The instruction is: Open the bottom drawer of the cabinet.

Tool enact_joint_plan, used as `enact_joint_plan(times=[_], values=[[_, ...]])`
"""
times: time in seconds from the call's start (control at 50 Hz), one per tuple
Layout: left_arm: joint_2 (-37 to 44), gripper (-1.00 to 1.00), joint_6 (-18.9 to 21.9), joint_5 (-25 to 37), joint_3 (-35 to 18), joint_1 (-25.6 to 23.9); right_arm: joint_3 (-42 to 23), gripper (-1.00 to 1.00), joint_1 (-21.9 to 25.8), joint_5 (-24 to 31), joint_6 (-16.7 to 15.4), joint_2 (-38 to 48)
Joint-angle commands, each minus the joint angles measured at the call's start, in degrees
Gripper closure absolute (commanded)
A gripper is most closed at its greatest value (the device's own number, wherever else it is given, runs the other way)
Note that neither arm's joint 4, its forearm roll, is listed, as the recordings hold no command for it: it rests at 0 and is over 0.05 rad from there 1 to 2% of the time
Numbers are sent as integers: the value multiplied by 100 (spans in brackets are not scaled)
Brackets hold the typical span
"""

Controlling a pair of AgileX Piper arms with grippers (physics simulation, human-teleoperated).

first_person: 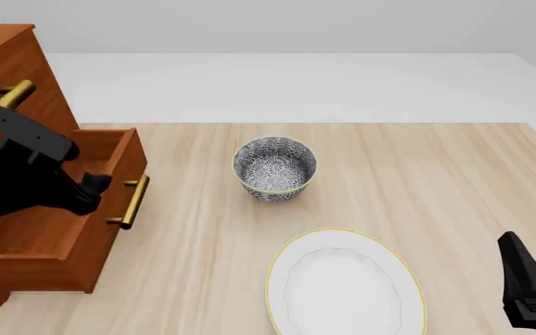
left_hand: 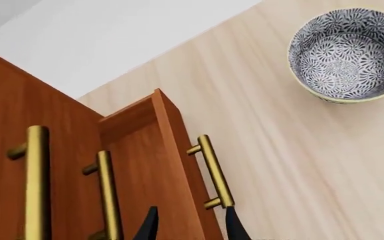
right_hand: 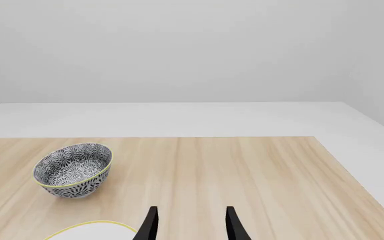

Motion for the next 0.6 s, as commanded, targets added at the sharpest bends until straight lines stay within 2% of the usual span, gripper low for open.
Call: enact_joint_plan(times=[0.02, 0.16, 0.26, 0.3, 0.48, 0.6], values=[[211, -100, -273, 39, 60, 28, 0, -100, 0, 0, 0, 0], [289, -100, -340, -107, 156, 198, 0, -100, 1, -1, 1, 0], [394, -100, -454, -159, 191, 196, 0, -100, 0, 1, -1, 1], [504, -100, -617, -151, 168, 153, 0, -100, 0, 0, 0, 0], [657, -100, -650, -370, 293, 259, 0, -100, 1, -1, 1, 0], [823, -100, -846, -462, 343, 198, 0, -100, 0, 0, 1, 0]])
